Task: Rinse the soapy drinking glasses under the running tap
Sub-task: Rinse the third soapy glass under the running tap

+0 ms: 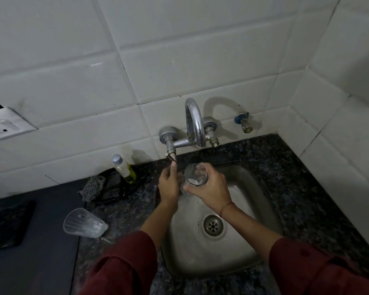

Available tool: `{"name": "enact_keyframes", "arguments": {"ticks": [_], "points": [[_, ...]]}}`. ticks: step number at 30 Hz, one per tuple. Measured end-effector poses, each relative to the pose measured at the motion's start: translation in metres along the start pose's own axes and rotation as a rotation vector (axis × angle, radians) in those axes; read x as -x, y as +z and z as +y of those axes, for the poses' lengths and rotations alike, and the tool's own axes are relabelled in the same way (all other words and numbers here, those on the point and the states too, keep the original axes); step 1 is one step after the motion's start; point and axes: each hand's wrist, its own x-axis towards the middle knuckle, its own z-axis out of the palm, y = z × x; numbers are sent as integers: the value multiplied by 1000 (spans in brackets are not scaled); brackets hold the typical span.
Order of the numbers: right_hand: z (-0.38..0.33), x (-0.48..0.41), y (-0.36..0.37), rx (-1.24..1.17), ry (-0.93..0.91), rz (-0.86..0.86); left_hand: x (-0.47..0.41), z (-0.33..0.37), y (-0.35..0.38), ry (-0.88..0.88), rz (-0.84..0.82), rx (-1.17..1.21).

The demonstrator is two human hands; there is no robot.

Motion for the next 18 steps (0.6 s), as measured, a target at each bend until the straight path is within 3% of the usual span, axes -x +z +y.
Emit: {"name": "enact_keyframes", "arguments": {"ticks": [3, 5, 8, 10, 14, 18], "points": [[4, 0, -1, -29, 10, -7, 8, -19, 9, -221, -232, 138], [6, 0, -5, -39, 16, -61, 8, -25, 15, -303, -287, 252], [11, -1, -14, -83, -17, -208, 2, -29, 21, -340, -241, 307], [16, -4, -20, -12, -92, -205, -2, -31, 24, -341, -181, 286], [26, -6, -26, 328, -432, -63, -10, -33, 30, -329, -106, 294], [36, -7, -28, 442, -645, -149, -16, -27, 32, -276, -95, 320]]}}
